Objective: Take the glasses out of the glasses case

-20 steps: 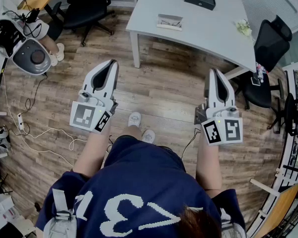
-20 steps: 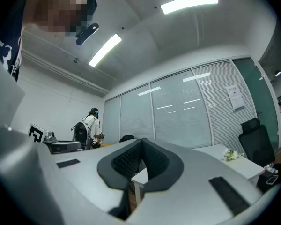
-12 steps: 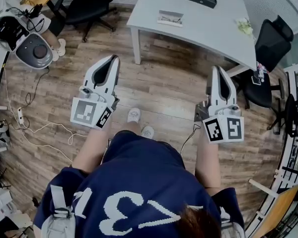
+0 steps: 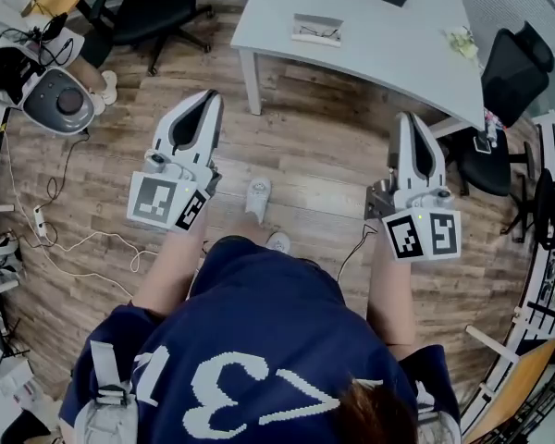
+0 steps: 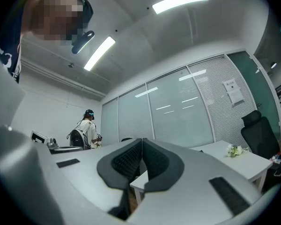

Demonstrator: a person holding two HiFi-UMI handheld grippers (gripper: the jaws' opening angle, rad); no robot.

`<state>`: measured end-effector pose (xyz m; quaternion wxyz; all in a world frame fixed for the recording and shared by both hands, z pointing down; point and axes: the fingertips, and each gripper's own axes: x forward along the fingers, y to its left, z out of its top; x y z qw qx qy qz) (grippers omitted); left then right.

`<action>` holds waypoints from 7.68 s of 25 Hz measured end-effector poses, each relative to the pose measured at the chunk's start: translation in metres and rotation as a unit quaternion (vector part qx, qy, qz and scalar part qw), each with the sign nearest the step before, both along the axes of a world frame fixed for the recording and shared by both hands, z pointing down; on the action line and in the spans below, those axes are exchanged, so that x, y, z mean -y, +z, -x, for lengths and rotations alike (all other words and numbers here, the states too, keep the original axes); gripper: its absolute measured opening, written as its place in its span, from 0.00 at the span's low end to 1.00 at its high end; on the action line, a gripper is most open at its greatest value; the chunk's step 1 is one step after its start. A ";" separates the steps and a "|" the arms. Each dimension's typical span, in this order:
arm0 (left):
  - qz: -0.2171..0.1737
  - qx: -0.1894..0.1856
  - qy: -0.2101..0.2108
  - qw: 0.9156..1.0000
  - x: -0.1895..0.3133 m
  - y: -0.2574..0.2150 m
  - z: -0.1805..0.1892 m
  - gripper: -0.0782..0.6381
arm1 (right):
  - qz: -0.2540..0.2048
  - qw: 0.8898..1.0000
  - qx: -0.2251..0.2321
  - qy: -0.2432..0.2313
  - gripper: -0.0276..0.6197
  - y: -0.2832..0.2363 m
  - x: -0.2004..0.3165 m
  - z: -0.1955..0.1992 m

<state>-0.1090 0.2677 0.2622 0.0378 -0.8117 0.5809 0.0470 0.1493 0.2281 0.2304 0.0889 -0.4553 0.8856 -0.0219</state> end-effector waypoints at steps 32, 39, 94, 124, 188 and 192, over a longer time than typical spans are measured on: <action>0.011 -0.004 -0.025 1.000 0.330 0.005 0.070 0.14 | -0.017 0.998 -0.022 -0.057 0.08 -0.009 0.341 0.087; -0.008 0.014 -0.050 0.999 0.412 -0.008 0.060 0.14 | -0.015 0.990 -0.073 -0.124 0.08 0.005 0.432 0.086; 0.103 -0.027 -0.016 0.994 0.502 0.089 0.065 0.14 | 0.196 0.776 -0.460 -0.386 0.08 0.302 0.410 0.165; -0.027 -0.009 0.076 0.997 0.552 -0.020 -0.014 0.14 | 0.033 0.993 -0.112 -0.011 0.08 0.039 0.499 0.056; -0.038 0.019 0.006 0.999 0.521 -0.036 0.005 0.14 | 0.013 0.994 -0.095 -0.046 0.08 0.015 0.517 0.069; -0.038 0.017 0.005 0.999 0.518 -0.036 0.007 0.14 | 0.018 0.995 -0.084 -0.047 0.08 0.013 0.516 0.072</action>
